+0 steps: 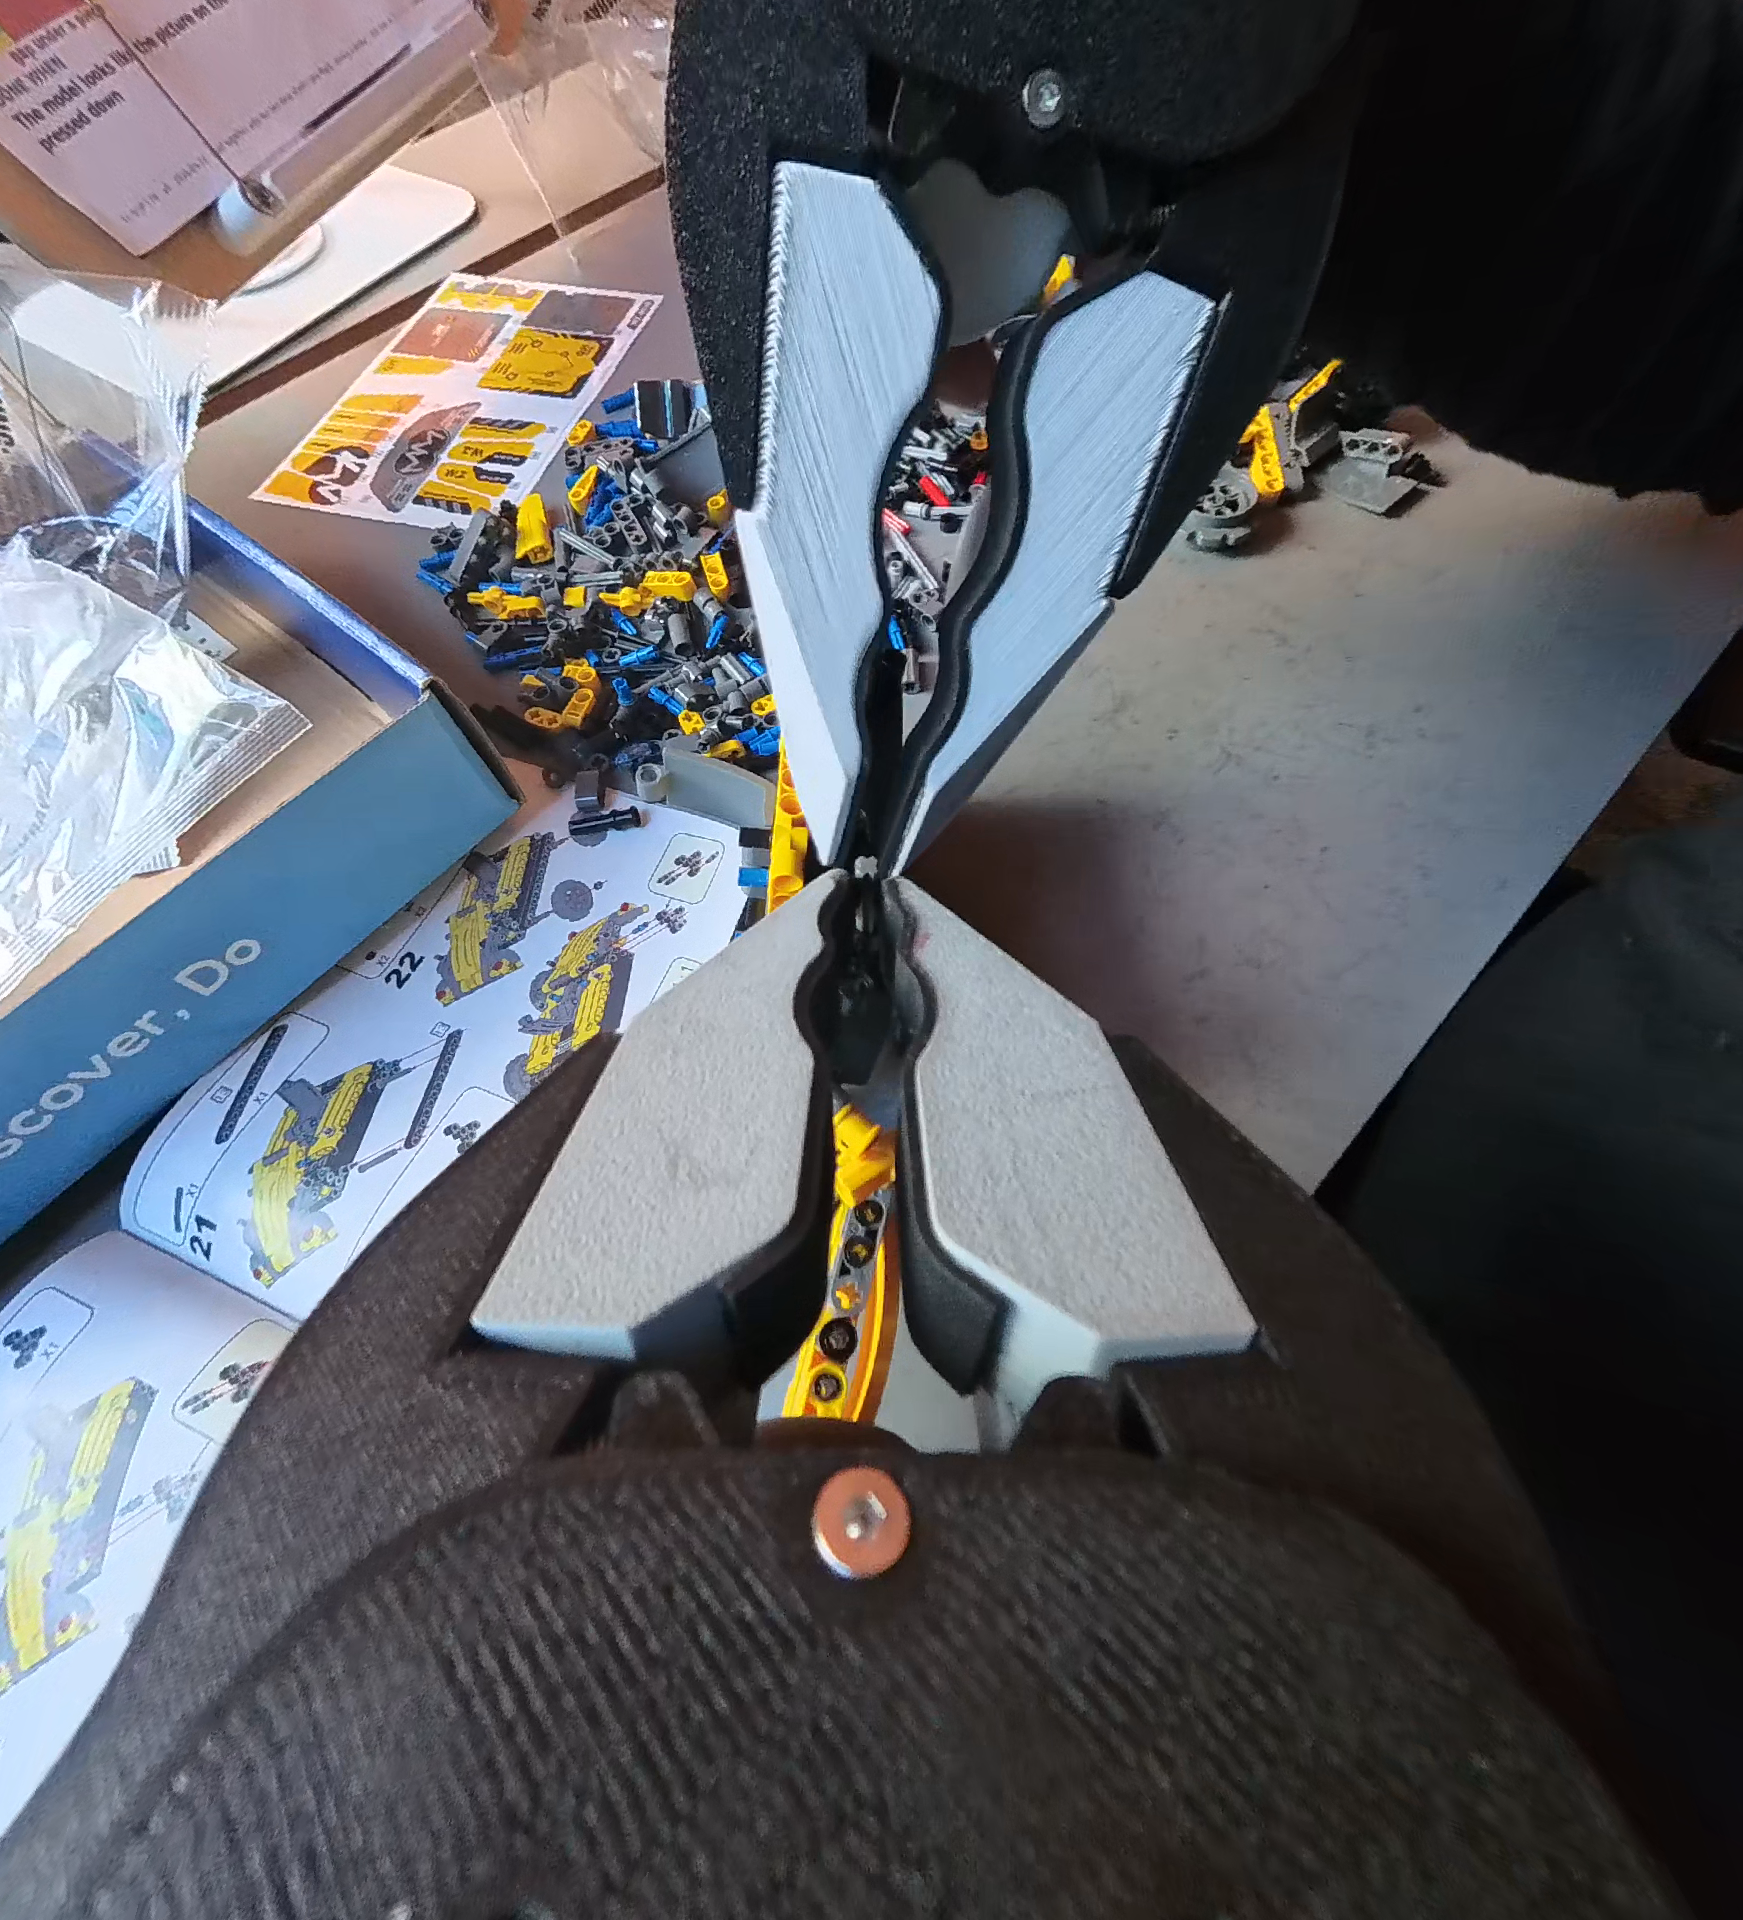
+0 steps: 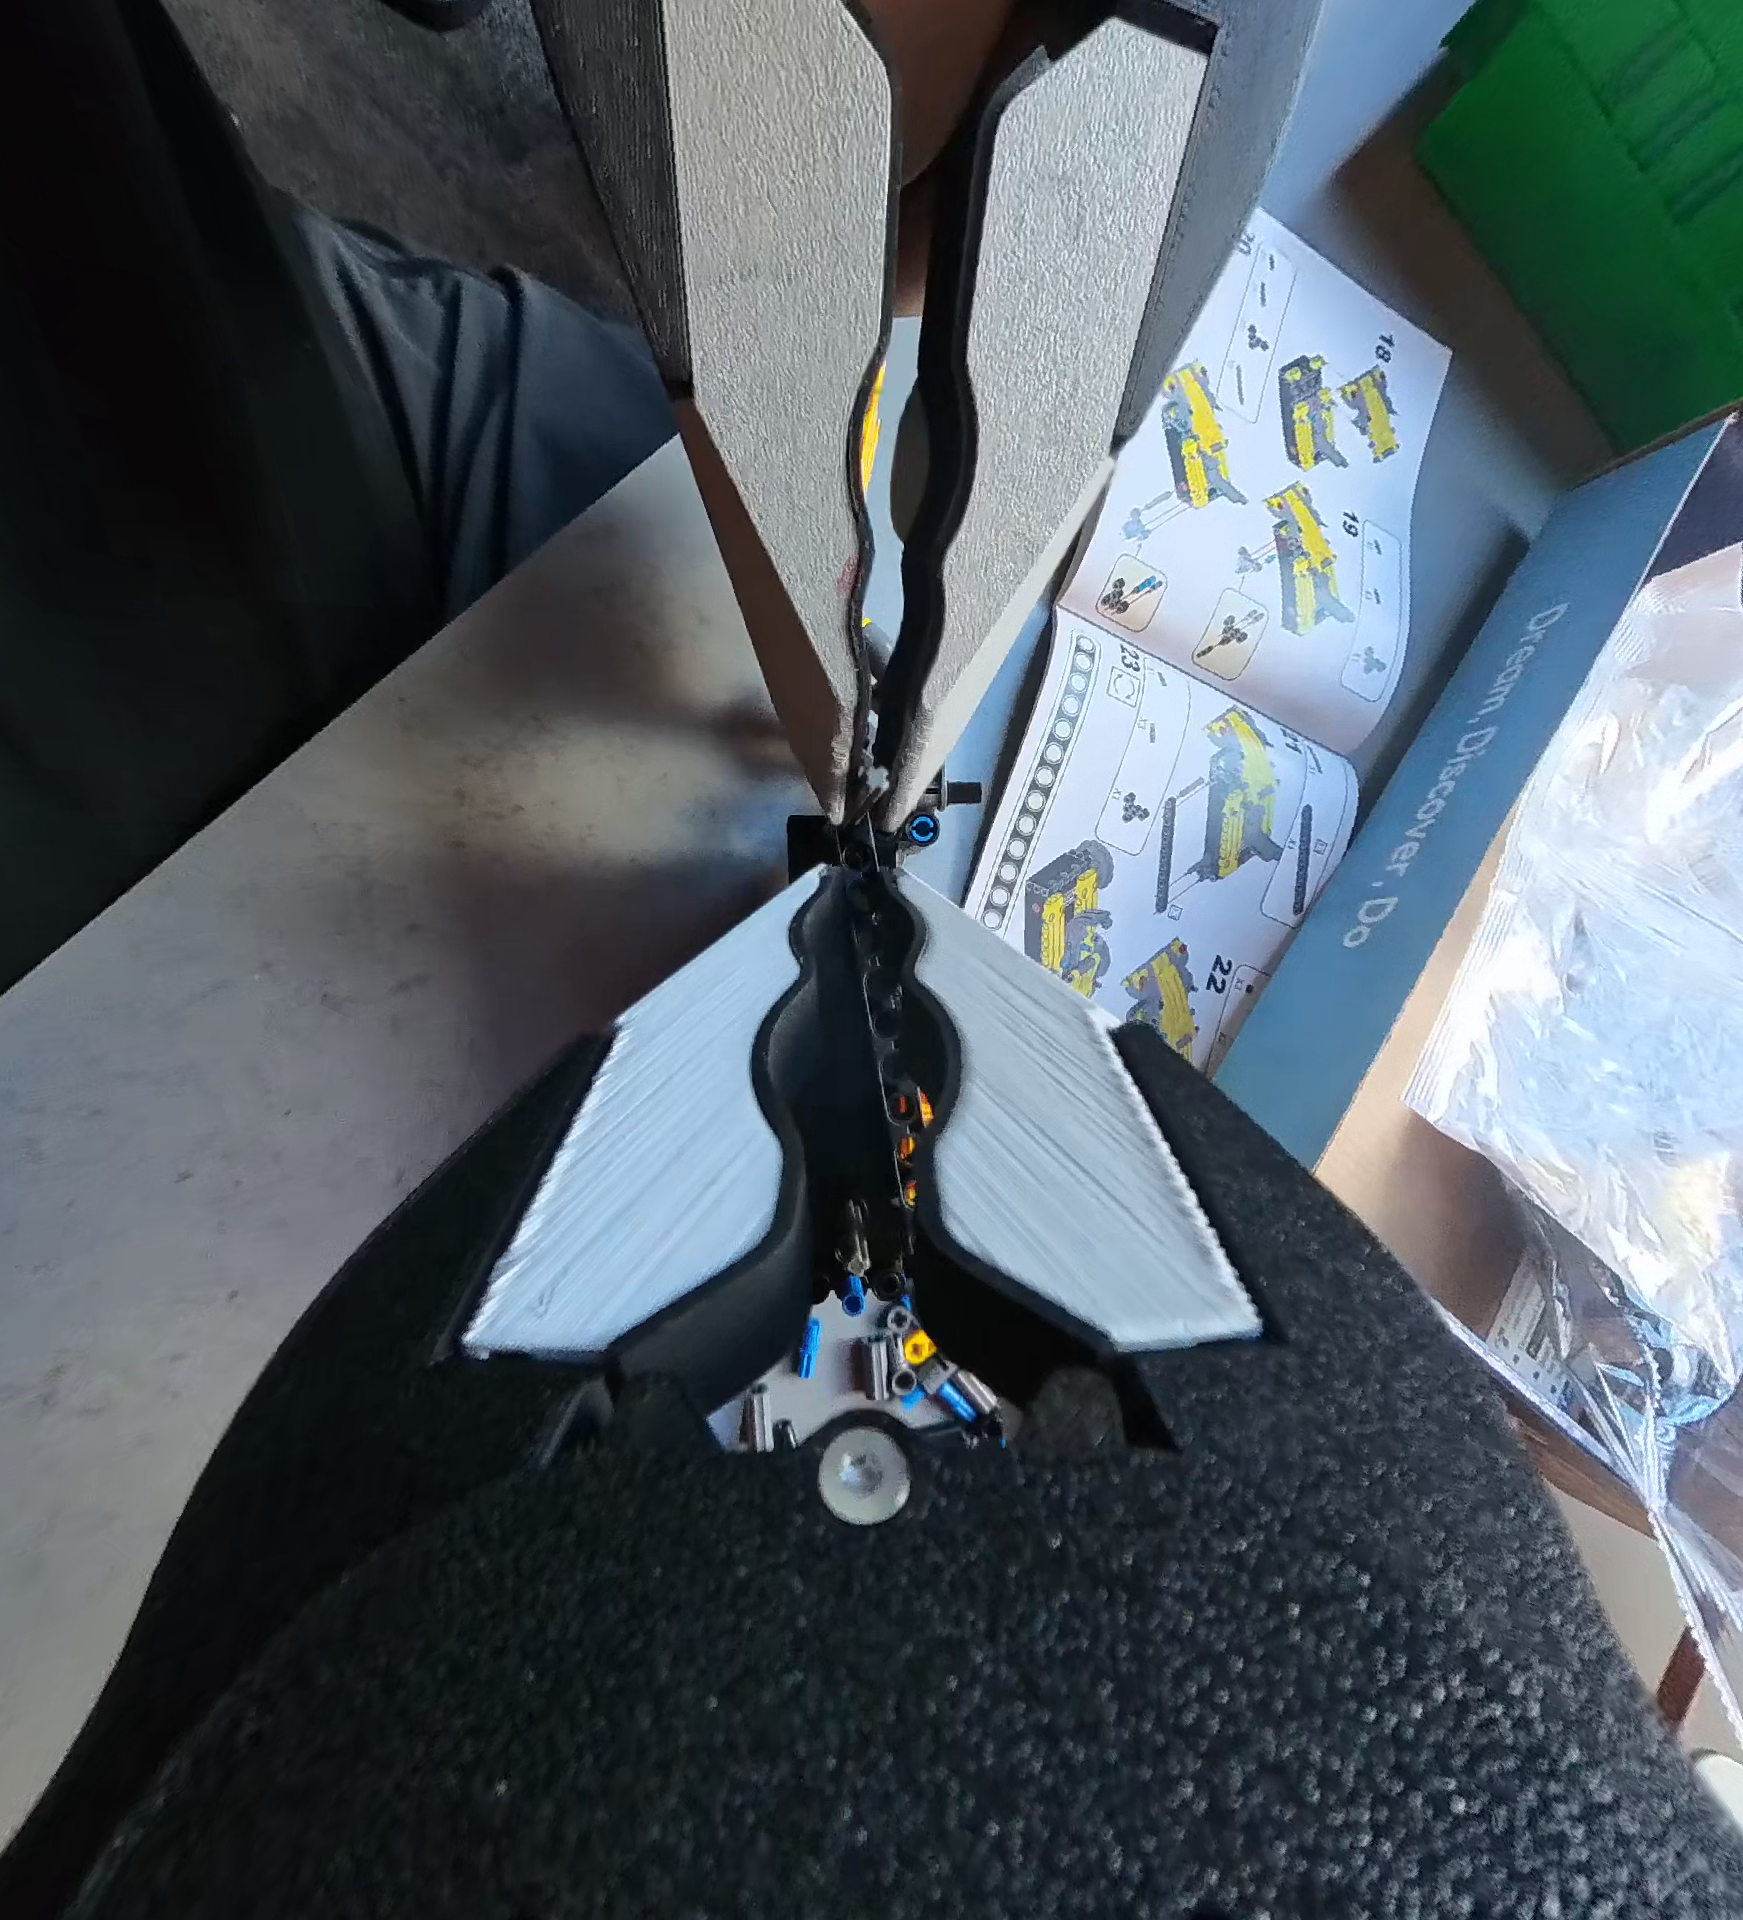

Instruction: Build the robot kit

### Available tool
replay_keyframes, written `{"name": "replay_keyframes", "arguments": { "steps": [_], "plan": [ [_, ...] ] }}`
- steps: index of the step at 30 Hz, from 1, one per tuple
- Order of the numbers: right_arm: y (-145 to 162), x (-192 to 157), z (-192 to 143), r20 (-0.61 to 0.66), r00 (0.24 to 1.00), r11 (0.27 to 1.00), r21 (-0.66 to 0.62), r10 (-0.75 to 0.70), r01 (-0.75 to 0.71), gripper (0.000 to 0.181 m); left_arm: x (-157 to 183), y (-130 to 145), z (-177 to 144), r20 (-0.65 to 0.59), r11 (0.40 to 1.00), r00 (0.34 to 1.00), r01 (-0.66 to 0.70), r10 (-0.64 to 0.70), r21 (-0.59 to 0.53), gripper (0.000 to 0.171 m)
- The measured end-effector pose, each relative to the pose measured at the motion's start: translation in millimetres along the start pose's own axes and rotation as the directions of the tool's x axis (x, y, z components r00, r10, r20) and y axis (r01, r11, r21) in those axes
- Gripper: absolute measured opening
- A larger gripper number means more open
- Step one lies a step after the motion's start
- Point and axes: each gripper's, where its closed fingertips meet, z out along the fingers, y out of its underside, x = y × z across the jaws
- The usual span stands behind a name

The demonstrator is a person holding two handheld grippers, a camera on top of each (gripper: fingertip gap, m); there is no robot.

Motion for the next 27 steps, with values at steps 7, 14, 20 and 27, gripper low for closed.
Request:
{"name": "replay_keyframes", "arguments": {
  "steps": [7,14,20,27],
  "plan": [
    [-0.5,-0.4,-3.2,0.0,1.0,1.0,-0.018,-0.007,0.007,0.004,0.2,-2.1,-0.5,-0.015,1.0,1.0,0.006,-0.006,0.023,0.0],
    [0.0,1.3,-0.4,-0.004,1.0,0.999,-0.022,0.028,-0.028,0.005,-2.1,0.4,-0.4,-0.013,0.999,1.0,-0.029,0.029,0.02,0.001],
    [0.3,0.4,-0.5,0.002,0.999,0.999,-0.023,0.045,-0.044,0.005,-0.3,0.6,0.2,-0.02,0.997,0.997,-0.075,0.075,0.018,0.001],
    [0.3,-2.6,-0.3,0.029,0.998,0.998,-0.032,0.062,-0.061,0.005,1.8,4.7,2.7,-0.044,0.995,0.994,-0.101,0.101,0.013,0.001]
  ]
}}
